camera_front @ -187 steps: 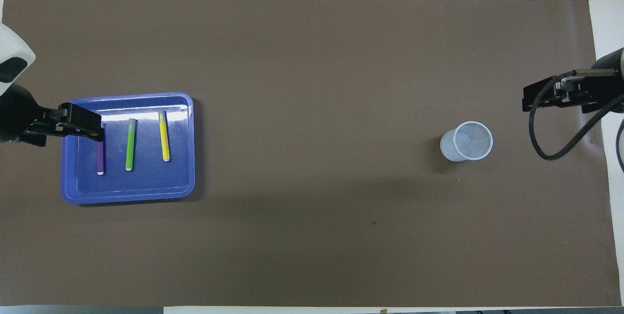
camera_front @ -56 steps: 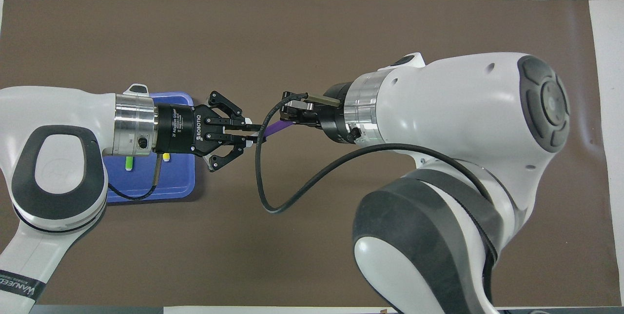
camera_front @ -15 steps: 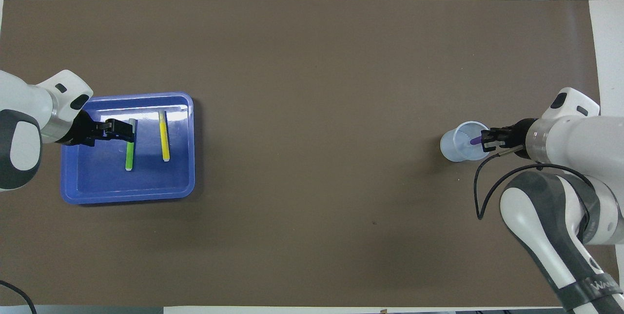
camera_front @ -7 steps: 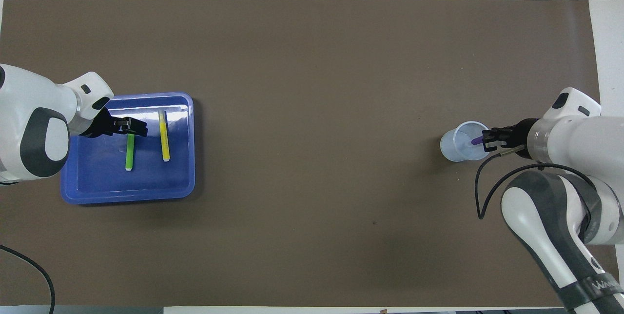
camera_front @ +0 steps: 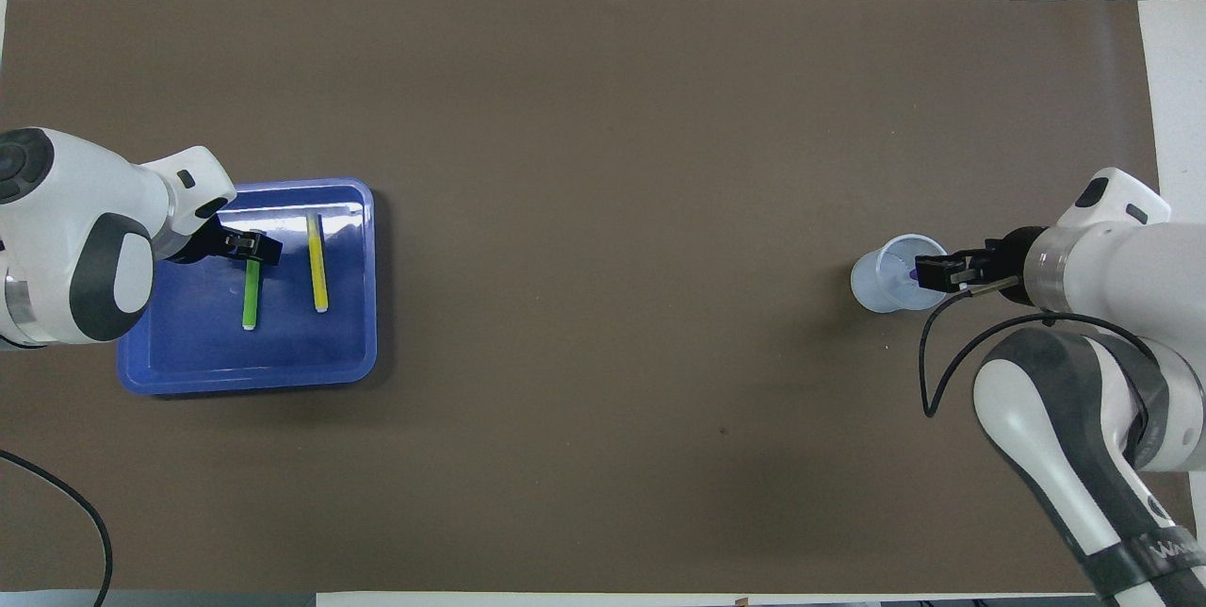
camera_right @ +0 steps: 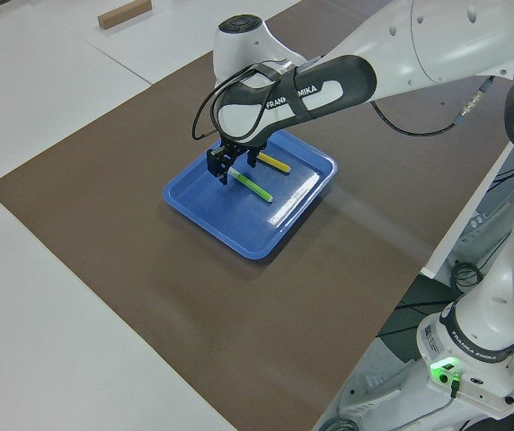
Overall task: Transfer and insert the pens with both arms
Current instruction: 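Release the purple pen in the cup while the left gripper grasps the green pen, then lift the green pen with the left gripper toward the right gripper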
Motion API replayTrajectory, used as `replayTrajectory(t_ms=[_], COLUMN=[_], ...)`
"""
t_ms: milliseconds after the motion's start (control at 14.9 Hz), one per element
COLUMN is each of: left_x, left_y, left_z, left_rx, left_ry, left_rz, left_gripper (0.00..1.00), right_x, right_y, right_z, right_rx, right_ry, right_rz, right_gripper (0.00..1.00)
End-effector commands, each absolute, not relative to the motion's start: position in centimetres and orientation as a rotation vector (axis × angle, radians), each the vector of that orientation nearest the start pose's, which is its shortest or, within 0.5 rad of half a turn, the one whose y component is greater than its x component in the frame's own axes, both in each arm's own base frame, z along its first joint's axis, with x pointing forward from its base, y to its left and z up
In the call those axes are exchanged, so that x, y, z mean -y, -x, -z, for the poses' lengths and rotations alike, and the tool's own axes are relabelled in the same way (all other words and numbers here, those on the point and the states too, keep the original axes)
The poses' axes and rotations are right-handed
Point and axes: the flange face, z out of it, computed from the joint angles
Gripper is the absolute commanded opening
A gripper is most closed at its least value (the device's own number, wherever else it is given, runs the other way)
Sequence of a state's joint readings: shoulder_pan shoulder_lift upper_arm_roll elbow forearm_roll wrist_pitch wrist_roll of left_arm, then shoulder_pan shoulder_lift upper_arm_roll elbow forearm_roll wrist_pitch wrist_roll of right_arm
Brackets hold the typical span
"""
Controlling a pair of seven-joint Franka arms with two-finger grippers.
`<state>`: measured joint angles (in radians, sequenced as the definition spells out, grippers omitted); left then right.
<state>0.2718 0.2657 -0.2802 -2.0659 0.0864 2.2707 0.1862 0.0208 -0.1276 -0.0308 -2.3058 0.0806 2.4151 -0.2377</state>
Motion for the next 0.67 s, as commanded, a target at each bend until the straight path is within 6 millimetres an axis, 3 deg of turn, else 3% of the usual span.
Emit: replayTrajectory(t_ms=[0,67,201,335,470,537,604], left_x=[-0.2,-0.4,-1.0,-1.1,-1.2,-1.4,-1.5], left_y=[-57.6,-57.6,-57.5,-57.4,-57.4,-57.3,-57.3], left_z=[-30.1,-30.2,-30.0,-30.1,-30.0,-30.0,-30.0], left_rx=[-0.414,-0.410,-0.395,-0.393,-0.390,-0.386,-0.379], left_ry=[3.111,3.111,3.114,3.114,3.114,3.115,3.116], left_rz=[-0.051,-0.051,-0.063,-0.070,-0.080,-0.084,-0.084], left_gripper=[0.75,0.69,0.46,0.31,0.08,0.00,0.00], right_x=[0.7,0.6,0.8,0.9,1.3,1.4,1.4], right_y=[-53.1,-53.5,-54.1,-54.6,-55.6,-56.0,-56.3], right_z=[-44.7,-46.1,-48.9,-52.1,-55.0,-56.4,-57.8], right_rx=[0.192,0.189,0.179,0.170,0.182,0.159,0.137], right_ry=[3.082,3.081,3.083,3.094,3.163,3.187,3.194], right_rz=[0.370,0.347,0.311,0.284,0.243,0.218,0.187], right_gripper=[1.00,1.00,1.00,1.00,1.00,1.00,1.00])
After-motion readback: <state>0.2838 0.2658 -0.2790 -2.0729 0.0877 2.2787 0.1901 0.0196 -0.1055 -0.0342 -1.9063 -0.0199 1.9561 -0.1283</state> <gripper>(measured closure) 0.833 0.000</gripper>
